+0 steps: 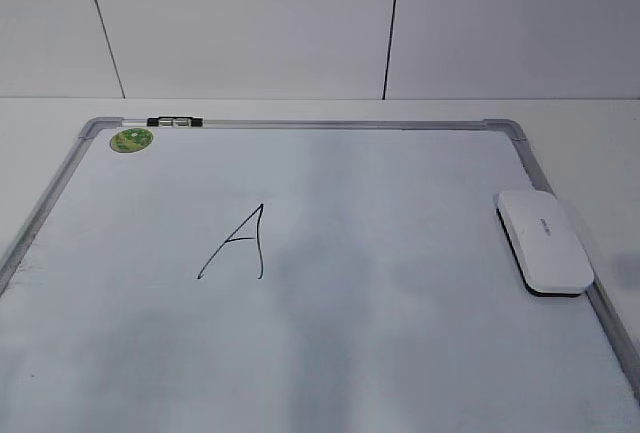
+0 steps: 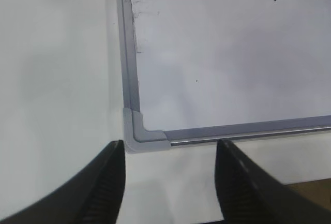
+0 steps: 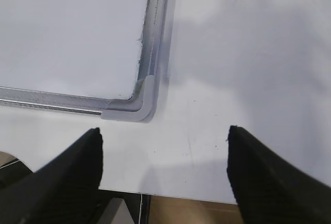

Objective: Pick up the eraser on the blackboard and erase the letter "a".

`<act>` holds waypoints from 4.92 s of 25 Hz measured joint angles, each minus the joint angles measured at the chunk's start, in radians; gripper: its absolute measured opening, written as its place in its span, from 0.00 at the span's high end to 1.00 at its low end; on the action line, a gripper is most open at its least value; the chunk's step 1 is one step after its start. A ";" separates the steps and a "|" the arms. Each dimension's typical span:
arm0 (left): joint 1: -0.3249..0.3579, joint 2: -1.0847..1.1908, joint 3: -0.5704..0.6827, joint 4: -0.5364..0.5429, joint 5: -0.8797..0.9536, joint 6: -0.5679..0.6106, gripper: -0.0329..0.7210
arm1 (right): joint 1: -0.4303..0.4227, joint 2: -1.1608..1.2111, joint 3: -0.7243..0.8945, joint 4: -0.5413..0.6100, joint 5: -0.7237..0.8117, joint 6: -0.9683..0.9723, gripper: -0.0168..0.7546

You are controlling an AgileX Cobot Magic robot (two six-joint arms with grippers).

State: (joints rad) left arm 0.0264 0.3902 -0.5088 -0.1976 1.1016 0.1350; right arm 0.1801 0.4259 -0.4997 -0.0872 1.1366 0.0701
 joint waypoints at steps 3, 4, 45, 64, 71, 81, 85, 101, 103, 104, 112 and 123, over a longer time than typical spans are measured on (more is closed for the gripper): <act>0.000 -0.055 0.000 -0.003 0.000 0.000 0.41 | -0.032 -0.033 0.000 -0.002 -0.002 0.000 0.21; 0.002 -0.082 0.000 -0.004 0.000 0.000 0.41 | -0.054 -0.048 0.000 -0.002 -0.002 0.000 0.21; 0.005 -0.380 0.001 -0.014 0.006 0.000 0.46 | -0.205 -0.443 0.000 -0.014 0.007 -0.002 0.21; 0.005 -0.380 0.001 -0.014 0.006 0.000 0.46 | -0.205 -0.443 0.000 -0.015 0.007 -0.002 0.21; 0.005 -0.380 0.001 -0.014 0.006 0.000 0.46 | -0.205 -0.443 0.000 -0.016 0.007 -0.002 0.21; 0.005 -0.380 0.001 -0.014 0.006 0.000 0.46 | -0.205 -0.443 0.000 -0.016 0.007 -0.002 0.21; 0.005 -0.380 0.001 -0.014 0.006 0.000 0.46 | -0.205 -0.443 0.000 -0.016 0.007 -0.002 0.21; 0.005 -0.380 0.001 -0.014 0.006 0.000 0.46 | -0.205 -0.443 0.000 -0.016 0.007 -0.002 0.21; 0.005 -0.380 0.001 -0.014 0.006 0.000 0.46 | -0.205 -0.443 0.000 -0.016 0.007 -0.002 0.21; 0.005 -0.380 0.001 -0.014 0.006 0.000 0.46 | -0.205 -0.443 0.000 -0.016 0.007 -0.002 0.21; 0.005 -0.380 0.001 -0.014 0.006 0.000 0.46 | -0.205 -0.443 0.000 -0.016 0.007 -0.002 0.21; 0.005 -0.380 0.001 -0.014 0.006 0.000 0.46 | -0.205 -0.443 0.000 -0.016 0.007 -0.002 0.21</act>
State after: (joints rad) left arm 0.0314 0.0105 -0.5082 -0.2115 1.1081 0.1350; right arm -0.0247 -0.0169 -0.4997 -0.1034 1.1432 0.0683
